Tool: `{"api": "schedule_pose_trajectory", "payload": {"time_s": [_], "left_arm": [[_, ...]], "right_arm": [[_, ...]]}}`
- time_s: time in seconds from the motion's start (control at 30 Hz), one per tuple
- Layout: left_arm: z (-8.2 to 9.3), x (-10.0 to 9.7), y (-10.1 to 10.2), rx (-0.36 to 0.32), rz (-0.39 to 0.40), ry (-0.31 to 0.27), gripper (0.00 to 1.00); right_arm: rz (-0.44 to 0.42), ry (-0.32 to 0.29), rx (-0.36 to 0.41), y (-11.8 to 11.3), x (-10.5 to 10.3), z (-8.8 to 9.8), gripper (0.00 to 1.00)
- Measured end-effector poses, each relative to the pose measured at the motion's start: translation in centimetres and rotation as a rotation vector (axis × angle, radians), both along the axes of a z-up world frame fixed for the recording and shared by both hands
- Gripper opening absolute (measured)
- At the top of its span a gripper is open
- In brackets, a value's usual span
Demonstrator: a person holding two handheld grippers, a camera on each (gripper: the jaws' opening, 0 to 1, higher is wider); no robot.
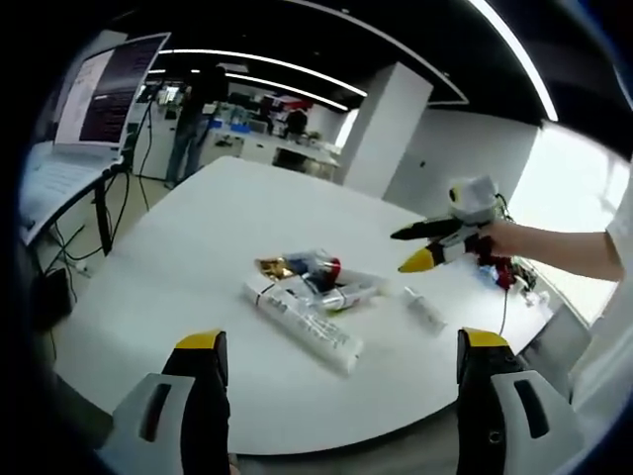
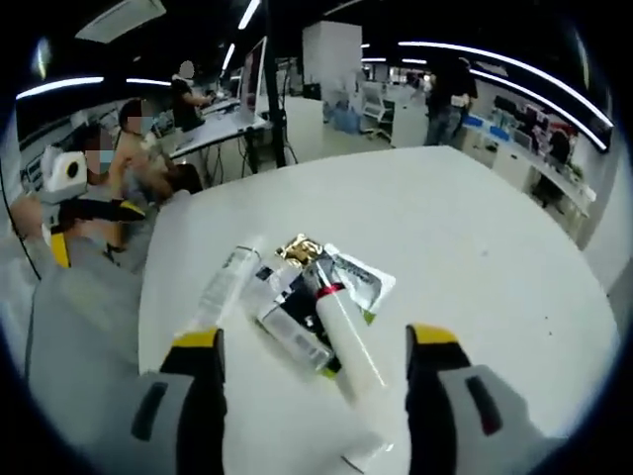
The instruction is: Arrange the skincare products in the storage area until every visible bottle or jar stands upright without overlapping.
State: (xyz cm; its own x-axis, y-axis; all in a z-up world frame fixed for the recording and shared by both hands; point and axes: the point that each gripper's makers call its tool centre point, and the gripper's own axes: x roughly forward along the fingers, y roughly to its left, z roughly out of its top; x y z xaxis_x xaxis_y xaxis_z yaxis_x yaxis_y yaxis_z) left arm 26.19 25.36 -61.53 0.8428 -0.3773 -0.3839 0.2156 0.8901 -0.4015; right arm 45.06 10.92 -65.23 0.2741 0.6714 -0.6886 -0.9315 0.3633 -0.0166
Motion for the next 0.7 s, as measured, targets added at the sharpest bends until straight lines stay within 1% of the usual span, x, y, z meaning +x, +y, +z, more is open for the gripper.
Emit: {"api": "schedule_pose_trajectory", "payload": {"time_s": [0.13,0.3,0.43,0.47,0.53,0.57,0.6,0.7], "left_arm": [[-0.1,0.0,0.1,-0.008,0.004,0.006,0.94],[-0.2,0.0,0.1,-0.011,0.008,0.011,0.94],[-0.2,0.0,0.1,-0.014,0.006,0.014,0.93],[-0.3,0.0,0.0,-0.015,0.005,0.015,0.93],[-0.3,0.0,0.1,-0.018,0.007,0.016,0.93],[-0.3,0.1,0.1,-0.020,0.009,0.016,0.93],[-0.3,0.1,0.1,-0.021,0.010,0.016,0.93],[-0.2,0.1,0.2,-0.027,0.017,0.015,0.93]], "right_arm": [[0.028,-0.002,-0.042,0.8,0.9,-1.3,0.71],[0.021,-0.027,-0.115,1.7,3.0,-2.5,0.65],[0.058,-0.029,-0.154,3.0,3.8,-3.0,0.61],[0.087,-0.029,-0.186,3.4,3.9,-3.4,0.60],[0.127,-0.034,-0.222,4.1,4.2,-4.0,0.57],[0.142,-0.022,-0.236,4.4,4.1,-4.4,0.55],[0.160,0.006,-0.256,4.6,4.0,-5.0,0.52],[0.212,0.054,-0.314,4.9,3.5,-6.3,0.41]]}}
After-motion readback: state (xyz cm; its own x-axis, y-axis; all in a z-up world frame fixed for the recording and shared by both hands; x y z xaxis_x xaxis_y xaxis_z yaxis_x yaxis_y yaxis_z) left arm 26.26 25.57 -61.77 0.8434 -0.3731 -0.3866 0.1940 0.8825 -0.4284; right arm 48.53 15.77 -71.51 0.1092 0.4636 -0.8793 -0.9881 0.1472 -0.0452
